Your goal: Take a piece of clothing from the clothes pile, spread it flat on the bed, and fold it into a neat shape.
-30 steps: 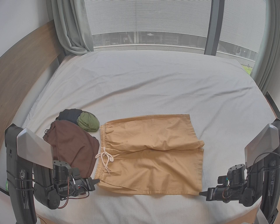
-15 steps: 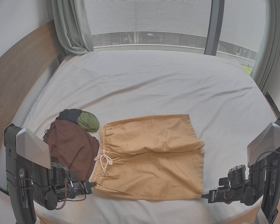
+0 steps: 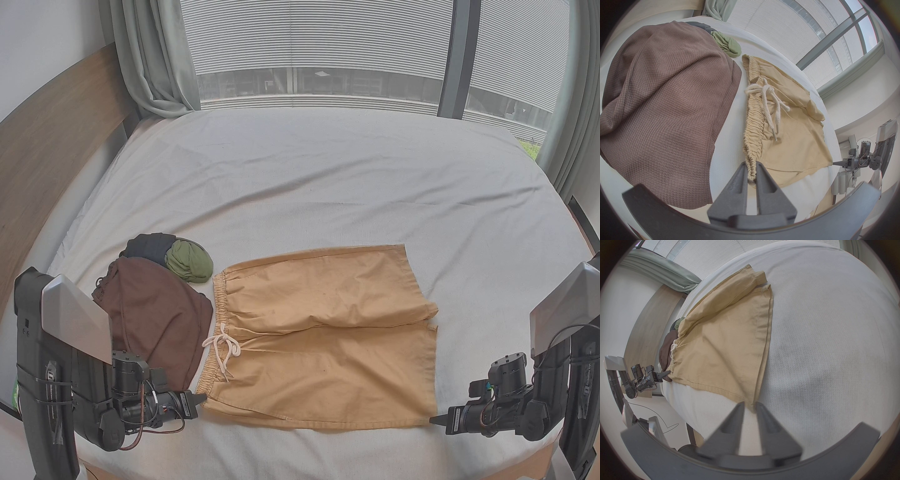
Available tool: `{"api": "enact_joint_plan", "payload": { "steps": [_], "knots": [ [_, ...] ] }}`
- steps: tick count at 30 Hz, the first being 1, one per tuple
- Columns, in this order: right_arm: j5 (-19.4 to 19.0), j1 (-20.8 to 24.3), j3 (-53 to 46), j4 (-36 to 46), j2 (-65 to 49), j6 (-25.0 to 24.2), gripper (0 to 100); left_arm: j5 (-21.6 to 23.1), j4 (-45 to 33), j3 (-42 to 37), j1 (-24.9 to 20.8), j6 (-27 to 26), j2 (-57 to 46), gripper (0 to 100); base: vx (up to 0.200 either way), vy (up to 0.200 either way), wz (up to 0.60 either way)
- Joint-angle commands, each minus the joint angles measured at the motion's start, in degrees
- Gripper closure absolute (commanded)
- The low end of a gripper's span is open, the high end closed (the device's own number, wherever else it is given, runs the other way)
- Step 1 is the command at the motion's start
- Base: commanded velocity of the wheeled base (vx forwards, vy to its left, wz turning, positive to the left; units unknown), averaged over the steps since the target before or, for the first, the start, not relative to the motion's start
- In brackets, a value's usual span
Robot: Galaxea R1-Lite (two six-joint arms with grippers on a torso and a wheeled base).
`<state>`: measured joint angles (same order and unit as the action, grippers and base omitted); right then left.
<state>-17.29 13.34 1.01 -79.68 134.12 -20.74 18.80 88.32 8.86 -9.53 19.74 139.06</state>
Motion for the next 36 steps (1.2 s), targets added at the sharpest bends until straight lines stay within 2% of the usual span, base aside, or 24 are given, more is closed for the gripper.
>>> {"api": "enact_joint_plan", "payload": {
  "steps": [1, 9, 13, 15, 24, 25, 36],
  "knots": [
    [0.24, 0.2, -1.01, -0.48, 0.18, -0.09, 0, 0.01, 0.01, -0.07, -0.05, 0.04, 0.25, 100, 0.0, 0.0, 0.0],
    [0.76, 0.55, -1.01, -1.01, 0.79, -0.18, 0, 0.01, 0.01, 0.01, -0.31, -0.05, 0.25, 100, 0.0, 0.0, 0.0],
    [0.85, 2.4, -0.75, -4.35, 2.37, -1.06, 0, 0.1, 0.01, 0.01, -0.4, -0.05, 0.16, 100, 0.0, 0.0, 0.0],
    [0.94, 3.54, -0.84, -8.74, 5.27, -3.43, 0, 0.1, 0.01, -0.07, -0.4, -0.05, 0.16, 100, 0.0, 0.0, 0.0],
    [1.11, 4.59, -0.22, -8.92, 6.77, -4.05, 0, 0.1, 0.01, 0.01, -0.31, -0.05, 0.16, 100, 0.0, 0.0, 0.0],
    [1.11, 4.59, -0.13, -8.92, 6.94, -4.14, 100, 0.1, 0.01, 0.01, -0.4, -0.05, 0.16, 100, 0.0, 0.0, 0.0],
    [2.52, 4.42, 0.04, -8.92, 7.12, -4.22, 100, 0.19, 0.01, 0.19, -0.22, 0.13, 0.25, 100, 0.0, 0.0, 0.0]
  ]
}}
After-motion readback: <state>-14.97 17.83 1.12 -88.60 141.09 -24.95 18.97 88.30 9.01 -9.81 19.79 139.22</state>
